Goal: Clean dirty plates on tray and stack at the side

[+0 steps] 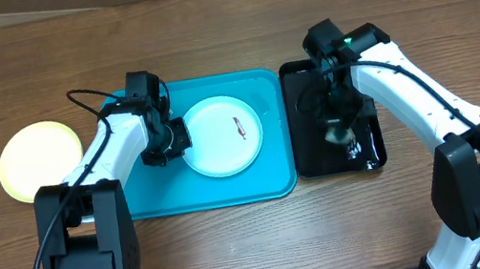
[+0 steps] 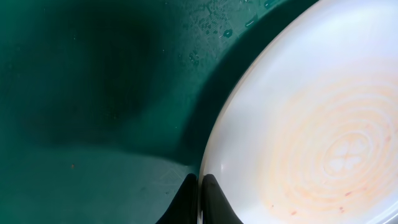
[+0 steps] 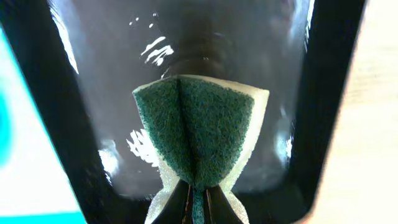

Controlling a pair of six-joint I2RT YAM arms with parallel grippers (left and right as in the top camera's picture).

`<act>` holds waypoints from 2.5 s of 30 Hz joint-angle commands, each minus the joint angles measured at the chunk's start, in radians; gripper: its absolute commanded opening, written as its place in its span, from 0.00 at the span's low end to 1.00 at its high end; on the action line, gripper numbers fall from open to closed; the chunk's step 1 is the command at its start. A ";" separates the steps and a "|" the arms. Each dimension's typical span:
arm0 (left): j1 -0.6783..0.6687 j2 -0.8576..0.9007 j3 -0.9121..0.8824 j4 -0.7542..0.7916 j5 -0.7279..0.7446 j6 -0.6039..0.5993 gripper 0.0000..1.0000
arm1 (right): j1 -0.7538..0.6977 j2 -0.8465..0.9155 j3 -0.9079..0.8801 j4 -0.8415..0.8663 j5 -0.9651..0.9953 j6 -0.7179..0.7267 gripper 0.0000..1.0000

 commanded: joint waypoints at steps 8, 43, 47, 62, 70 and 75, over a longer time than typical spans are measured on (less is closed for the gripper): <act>0.002 0.008 0.016 -0.001 -0.014 0.010 0.07 | -0.002 -0.006 -0.001 0.082 0.017 -0.006 0.04; 0.001 0.008 0.016 0.013 -0.014 0.016 0.04 | 0.062 -0.006 -0.001 0.259 -0.319 -0.082 0.04; -0.005 0.008 0.016 0.014 -0.014 0.016 0.04 | 0.154 -0.006 -0.001 0.366 -0.335 -0.081 0.04; -0.009 0.008 0.016 0.017 -0.014 0.016 0.04 | 0.393 0.016 -0.001 0.513 0.164 0.010 0.04; -0.009 0.008 0.016 0.017 -0.014 0.016 0.04 | 0.393 0.098 -0.001 0.535 0.164 0.025 0.04; -0.009 0.008 0.016 0.013 -0.014 0.016 0.04 | 0.393 0.137 -0.001 0.562 0.182 0.033 0.04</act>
